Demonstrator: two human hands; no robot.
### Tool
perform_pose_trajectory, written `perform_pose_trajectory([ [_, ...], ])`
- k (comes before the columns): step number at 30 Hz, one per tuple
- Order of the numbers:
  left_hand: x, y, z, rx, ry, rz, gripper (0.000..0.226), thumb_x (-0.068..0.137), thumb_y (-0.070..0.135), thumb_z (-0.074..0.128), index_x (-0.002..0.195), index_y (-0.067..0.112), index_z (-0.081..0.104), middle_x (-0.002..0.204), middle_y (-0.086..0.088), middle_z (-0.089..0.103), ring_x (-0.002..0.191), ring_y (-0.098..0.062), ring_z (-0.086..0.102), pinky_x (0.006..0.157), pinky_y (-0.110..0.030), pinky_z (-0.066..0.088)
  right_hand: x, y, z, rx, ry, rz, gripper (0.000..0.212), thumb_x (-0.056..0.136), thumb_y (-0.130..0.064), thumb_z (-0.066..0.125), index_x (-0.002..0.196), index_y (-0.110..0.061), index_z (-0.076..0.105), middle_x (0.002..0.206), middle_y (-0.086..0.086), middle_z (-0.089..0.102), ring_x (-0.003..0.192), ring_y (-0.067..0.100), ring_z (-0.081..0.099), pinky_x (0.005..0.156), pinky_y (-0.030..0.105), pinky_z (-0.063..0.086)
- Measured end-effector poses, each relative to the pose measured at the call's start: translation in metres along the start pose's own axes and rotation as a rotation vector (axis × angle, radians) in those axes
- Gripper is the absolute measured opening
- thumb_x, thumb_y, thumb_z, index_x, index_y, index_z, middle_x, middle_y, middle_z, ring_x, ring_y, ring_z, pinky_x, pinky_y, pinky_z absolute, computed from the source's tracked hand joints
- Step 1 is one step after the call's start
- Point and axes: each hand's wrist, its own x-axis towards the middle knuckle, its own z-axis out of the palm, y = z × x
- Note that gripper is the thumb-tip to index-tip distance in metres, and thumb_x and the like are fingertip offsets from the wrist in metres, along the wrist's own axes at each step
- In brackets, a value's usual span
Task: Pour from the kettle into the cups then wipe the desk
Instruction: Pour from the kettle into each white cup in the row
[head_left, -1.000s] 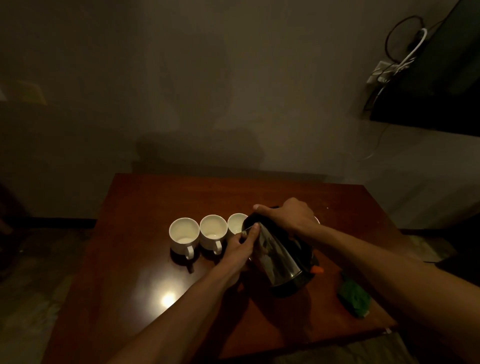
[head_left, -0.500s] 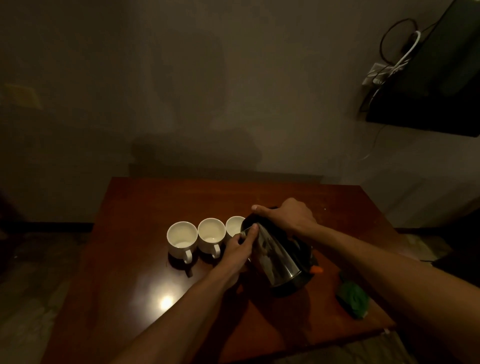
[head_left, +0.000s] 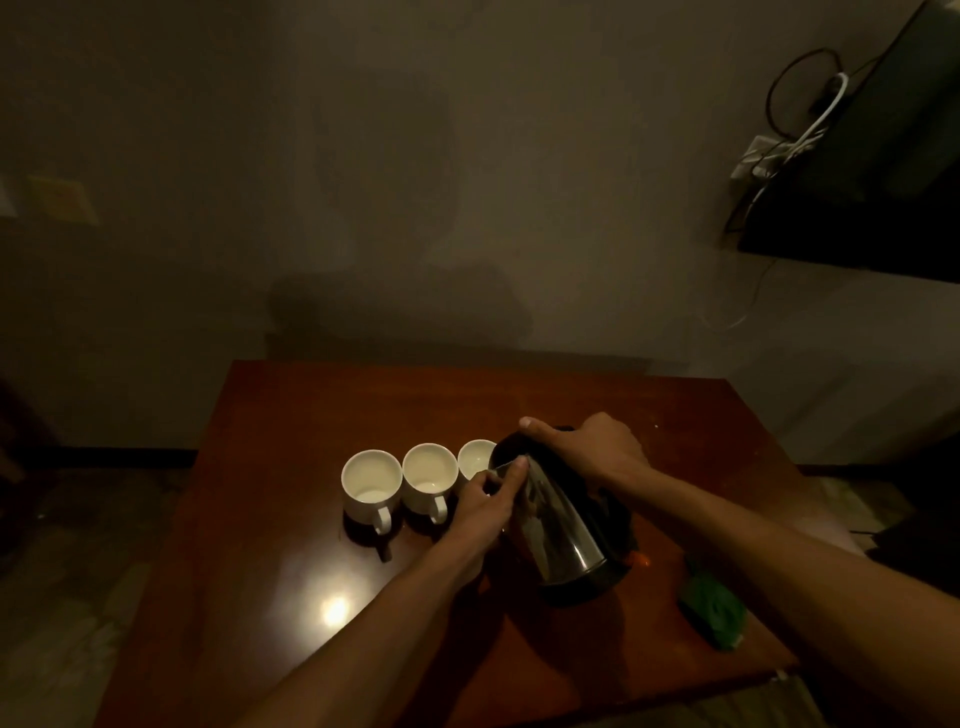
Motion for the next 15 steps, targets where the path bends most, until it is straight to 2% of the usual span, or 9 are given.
perform_pose_trajectory([
  [2, -0.001, -0.001, 0.002, 0.025, 0.000, 0.042, 0.065, 0.082, 0.062, 0.064, 0.130, 0.019, 0.056, 0.120, 0.000, 0.064, 0.099, -0.010, 0.061, 0.073, -0.027, 0.052, -0.004, 0.011, 0.001, 0.071, 0.019, 0.009, 0.062, 0.079, -0.075, 0.059, 0.061, -0.016, 0.055, 0.052, -0.005, 0.055, 0.040, 0.008, 0.051, 0.044, 0.019, 0.039],
  [5, -0.002, -0.003, 0.005, 0.101, 0.023, 0.110, 0.081, 0.069, 0.072, 0.066, 0.133, 0.023, 0.056, 0.130, -0.002, 0.063, 0.112, -0.018, 0.062, 0.091, -0.037, 0.056, -0.010, 0.030, 0.007, 0.174, 0.070, 0.022, 0.069, 0.078, -0.078, 0.057, 0.066, -0.011, 0.062, 0.056, 0.000, 0.061, 0.044, 0.010, 0.056, 0.045, 0.020, 0.042],
  [7, -0.005, -0.004, 0.006, 0.155, 0.049, 0.138, 0.087, 0.068, 0.075, 0.066, 0.138, 0.025, 0.053, 0.135, -0.002, 0.061, 0.118, -0.021, 0.061, 0.097, -0.041, 0.054, -0.014, 0.037, 0.011, 0.238, 0.073, 0.030, 0.072, 0.077, -0.078, 0.056, 0.068, -0.007, 0.066, 0.058, 0.002, 0.063, 0.047, 0.013, 0.059, 0.045, 0.021, 0.043],
  [9, -0.008, -0.001, 0.008, 0.185, 0.049, 0.145, 0.086, 0.072, 0.072, 0.067, 0.142, 0.026, 0.049, 0.137, 0.001, 0.058, 0.122, -0.021, 0.058, 0.097, -0.039, 0.053, -0.016, 0.041, 0.012, 0.294, 0.075, 0.033, 0.068, 0.080, -0.074, 0.057, 0.064, -0.008, 0.063, 0.056, 0.001, 0.059, 0.047, 0.012, 0.056, 0.045, 0.020, 0.040],
  [12, -0.011, 0.005, 0.009, 0.202, 0.063, 0.201, 0.074, 0.080, 0.061, 0.068, 0.142, 0.026, 0.049, 0.130, 0.008, 0.056, 0.117, -0.016, 0.056, 0.092, -0.032, 0.052, -0.021, 0.044, 0.012, 0.355, 0.115, 0.021, 0.062, 0.083, -0.068, 0.059, 0.058, -0.012, 0.056, 0.050, -0.004, 0.051, 0.042, 0.008, 0.048, 0.043, 0.019, 0.035],
  [15, -0.019, 0.009, 0.010, 0.226, 0.068, 0.248, 0.081, 0.073, 0.065, 0.069, 0.142, 0.027, 0.049, 0.139, 0.003, 0.057, 0.123, -0.022, 0.057, 0.102, -0.045, 0.052, -0.029, 0.044, 0.012, 0.411, 0.145, -0.006, 0.059, 0.085, -0.063, 0.062, 0.052, -0.016, 0.049, 0.044, -0.009, 0.045, 0.036, 0.004, 0.042, 0.042, 0.017, 0.031],
])
